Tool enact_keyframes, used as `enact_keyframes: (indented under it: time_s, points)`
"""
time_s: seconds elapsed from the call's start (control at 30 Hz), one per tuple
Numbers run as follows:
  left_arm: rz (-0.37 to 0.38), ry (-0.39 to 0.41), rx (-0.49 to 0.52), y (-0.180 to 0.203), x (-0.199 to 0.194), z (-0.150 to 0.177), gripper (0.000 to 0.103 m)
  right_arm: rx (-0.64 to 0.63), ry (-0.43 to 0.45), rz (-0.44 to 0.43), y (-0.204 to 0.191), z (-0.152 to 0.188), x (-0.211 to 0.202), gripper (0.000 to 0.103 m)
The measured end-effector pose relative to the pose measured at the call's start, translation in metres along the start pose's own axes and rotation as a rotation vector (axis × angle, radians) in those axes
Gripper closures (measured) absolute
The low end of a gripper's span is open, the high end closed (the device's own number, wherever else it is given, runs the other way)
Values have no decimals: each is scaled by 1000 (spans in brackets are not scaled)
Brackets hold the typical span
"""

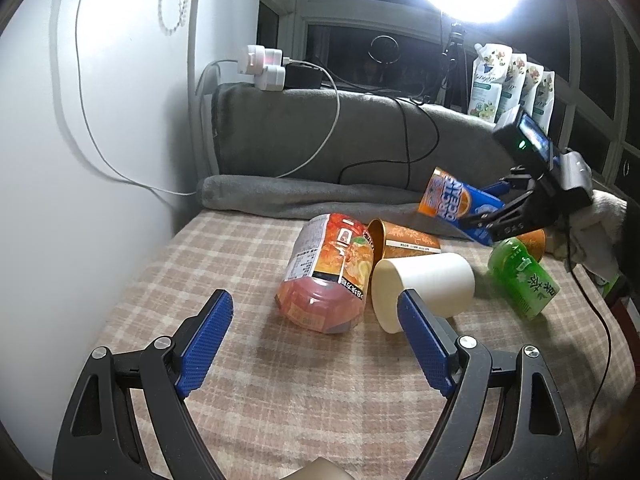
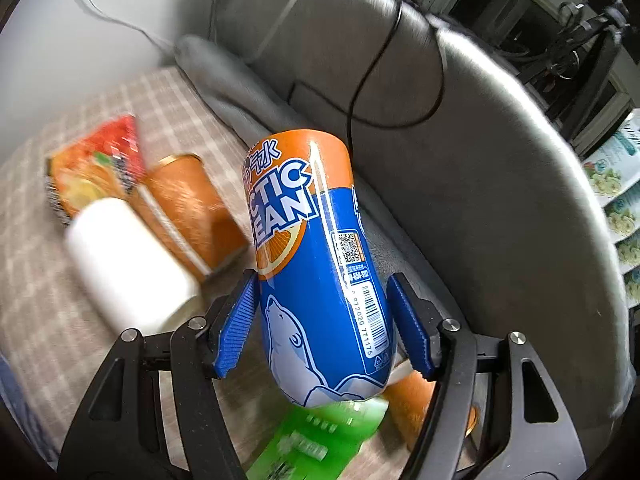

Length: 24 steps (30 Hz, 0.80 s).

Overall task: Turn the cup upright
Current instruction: 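Lift the blue bottle with the right gripper and swing it toward the left gripper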

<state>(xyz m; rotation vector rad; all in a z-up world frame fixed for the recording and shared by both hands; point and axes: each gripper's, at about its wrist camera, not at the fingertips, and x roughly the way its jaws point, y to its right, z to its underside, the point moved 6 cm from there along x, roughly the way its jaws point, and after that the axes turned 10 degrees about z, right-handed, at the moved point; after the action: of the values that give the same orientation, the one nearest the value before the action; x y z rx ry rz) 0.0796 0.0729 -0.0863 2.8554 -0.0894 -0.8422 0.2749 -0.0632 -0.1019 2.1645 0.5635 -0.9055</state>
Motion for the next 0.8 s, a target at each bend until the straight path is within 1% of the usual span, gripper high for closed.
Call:
enact_keyframes:
  time_s: [0.2, 0.3, 0.4, 0.53, 0.67, 0.8]
  points:
    - [15, 9, 7, 6, -8, 2, 18, 80, 32, -65, -15, 13, -40, 35]
    - [23, 15, 16, 11, -12, 2, 18, 161, 33, -117, -21, 26, -55, 35]
    - [33, 19, 26, 15, -17, 3, 18, 235, 22, -163, -24, 45, -68, 35]
    - [56, 18, 33, 23, -21, 5, 18, 384, -12, -265, -39, 83, -81, 35]
    - [86, 11, 40, 33, -24, 7, 18, 492, -54, -320, -50, 118, -85, 35]
    - [121, -1, 59, 45, -25, 10, 18, 588, -101, -362, -56, 141, -79, 35]
